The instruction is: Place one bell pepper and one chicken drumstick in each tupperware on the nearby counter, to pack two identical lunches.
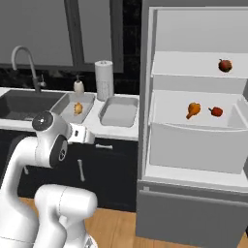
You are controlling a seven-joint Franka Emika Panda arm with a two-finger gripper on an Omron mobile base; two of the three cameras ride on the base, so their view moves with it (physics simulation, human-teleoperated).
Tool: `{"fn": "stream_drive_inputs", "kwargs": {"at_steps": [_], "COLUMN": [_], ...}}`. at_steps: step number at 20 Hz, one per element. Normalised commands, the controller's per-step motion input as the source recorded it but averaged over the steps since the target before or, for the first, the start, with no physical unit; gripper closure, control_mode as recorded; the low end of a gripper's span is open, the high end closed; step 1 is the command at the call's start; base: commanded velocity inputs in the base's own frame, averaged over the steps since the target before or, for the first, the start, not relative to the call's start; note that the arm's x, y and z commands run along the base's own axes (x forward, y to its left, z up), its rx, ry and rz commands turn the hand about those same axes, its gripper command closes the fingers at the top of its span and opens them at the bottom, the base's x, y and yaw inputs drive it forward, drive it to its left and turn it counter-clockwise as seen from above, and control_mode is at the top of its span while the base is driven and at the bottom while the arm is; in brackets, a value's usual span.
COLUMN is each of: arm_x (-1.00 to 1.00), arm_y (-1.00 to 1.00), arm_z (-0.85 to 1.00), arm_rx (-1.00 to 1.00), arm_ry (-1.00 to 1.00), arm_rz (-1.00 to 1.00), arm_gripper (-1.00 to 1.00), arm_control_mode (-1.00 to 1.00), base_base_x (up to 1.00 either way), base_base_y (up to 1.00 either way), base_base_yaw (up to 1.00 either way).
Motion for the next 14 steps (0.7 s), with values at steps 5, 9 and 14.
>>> {"fn": "stream_drive_inputs", "kwargs": {"at_steps": [5, 9, 14], "arm_x": [0.00, 0.00, 0.00], "arm_y": [0.00, 0.00, 0.00], "arm_z": [0.00, 0.00, 0.00], "arm_rx": [0.00, 0.00, 0.00], "arm_ry": [0.00, 0.00, 0.00], "arm_rz": [0.00, 0.00, 0.00], "arm_gripper": [-1.00, -1.00, -1.00], "arm_control_mode": [1.00, 1.00, 1.00], "base_base_x": [0.04, 0.23, 0.30], "base_base_y": [-0.94, -0.67, -0.61], "base_base_yaw": [-0.12, -0.03, -0.01]}}
